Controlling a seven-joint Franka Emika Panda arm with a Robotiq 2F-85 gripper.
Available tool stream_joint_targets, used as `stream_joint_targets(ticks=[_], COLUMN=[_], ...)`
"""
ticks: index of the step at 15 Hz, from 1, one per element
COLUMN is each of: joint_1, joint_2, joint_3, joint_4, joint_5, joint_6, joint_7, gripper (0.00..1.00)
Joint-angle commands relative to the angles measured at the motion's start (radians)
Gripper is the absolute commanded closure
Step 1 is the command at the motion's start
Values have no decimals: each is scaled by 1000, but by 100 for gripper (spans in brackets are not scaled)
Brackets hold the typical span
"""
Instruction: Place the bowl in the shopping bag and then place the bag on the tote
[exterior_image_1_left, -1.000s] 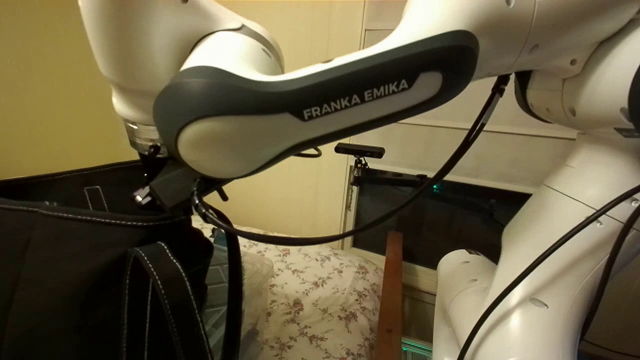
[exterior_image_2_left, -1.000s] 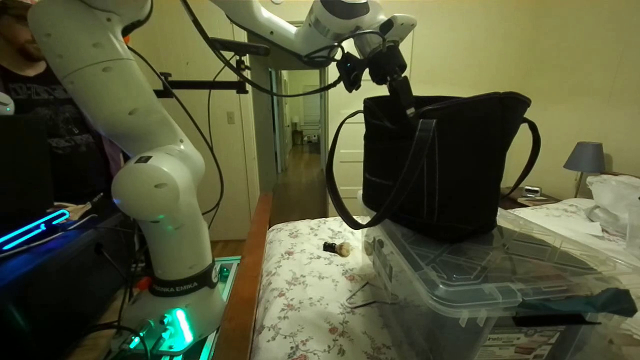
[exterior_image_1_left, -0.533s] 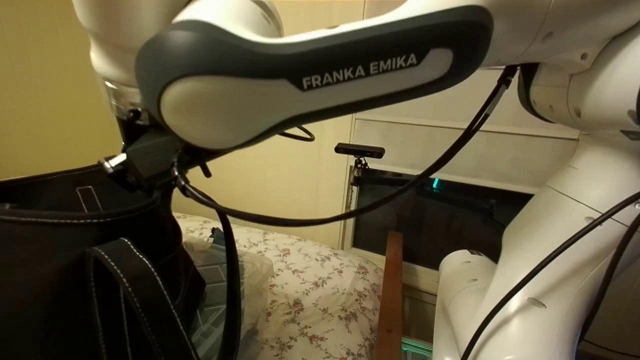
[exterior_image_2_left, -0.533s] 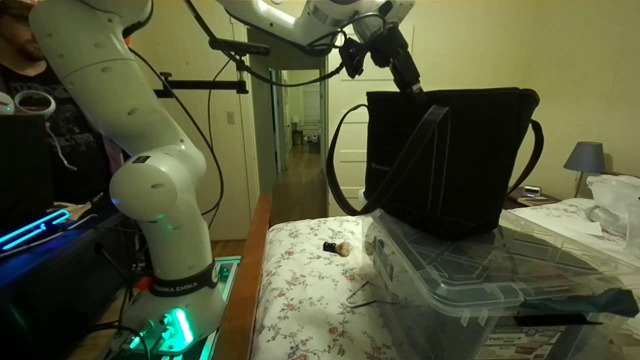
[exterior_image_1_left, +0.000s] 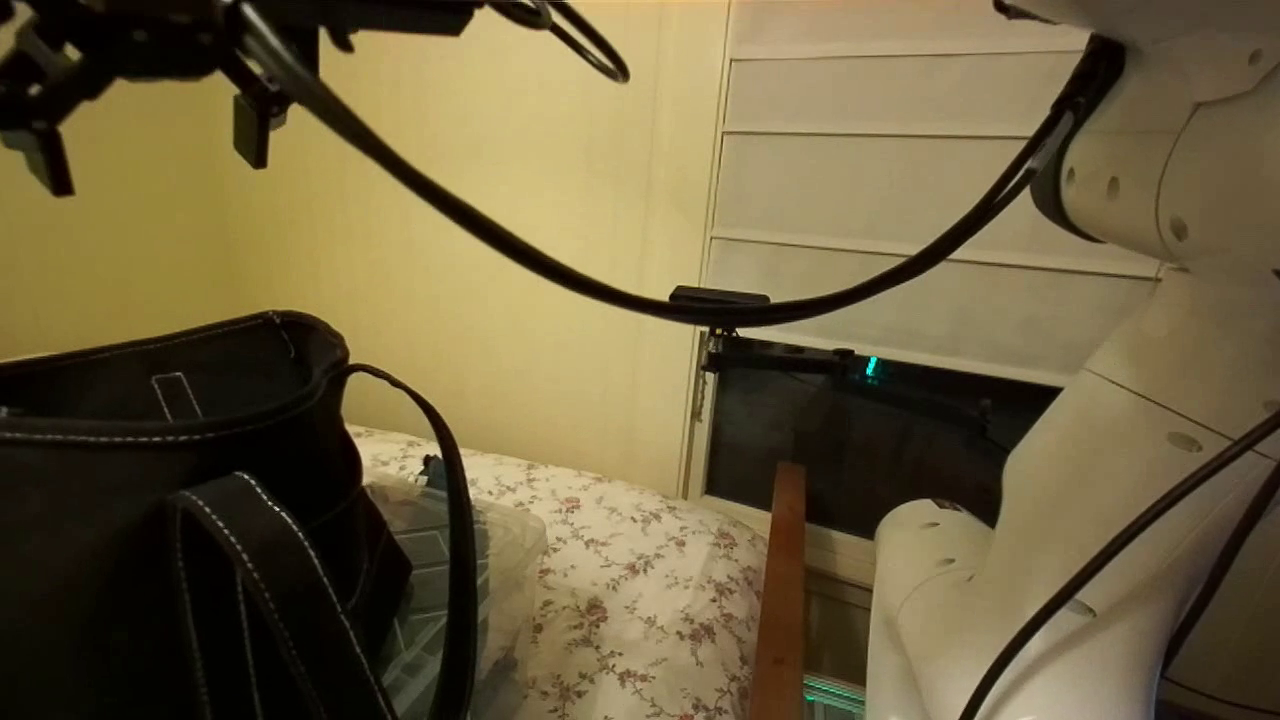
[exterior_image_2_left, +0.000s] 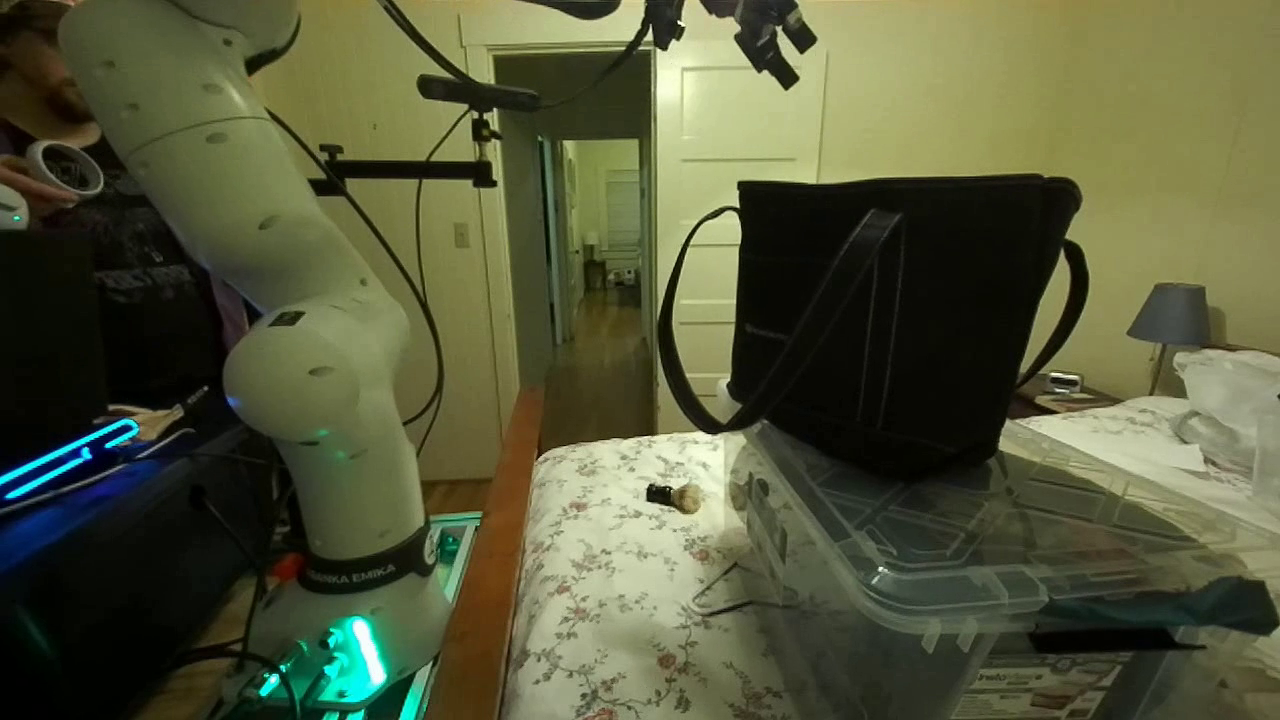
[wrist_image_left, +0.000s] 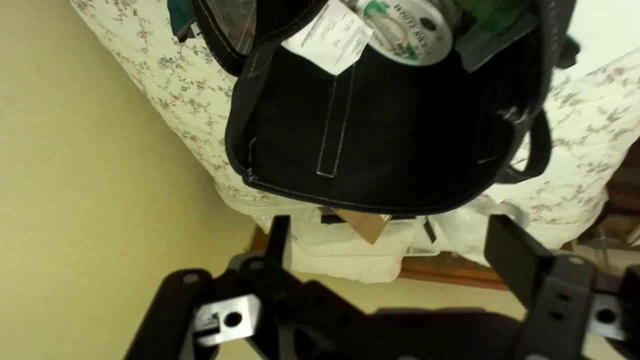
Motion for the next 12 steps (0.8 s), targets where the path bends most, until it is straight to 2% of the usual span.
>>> stream_joint_targets(ticks=[1, 3, 4, 12], joint_1=[37, 44, 25, 25], joint_2=[39, 32, 8, 10], joint_3=[4, 1, 15, 15], joint_4=[130, 144, 98, 101], joint_5=[123, 163, 123, 126], joint_6=[-155, -176, -142, -145], joint_7=[-169, -211, -160, -165], gripper=[0, 0, 0, 0])
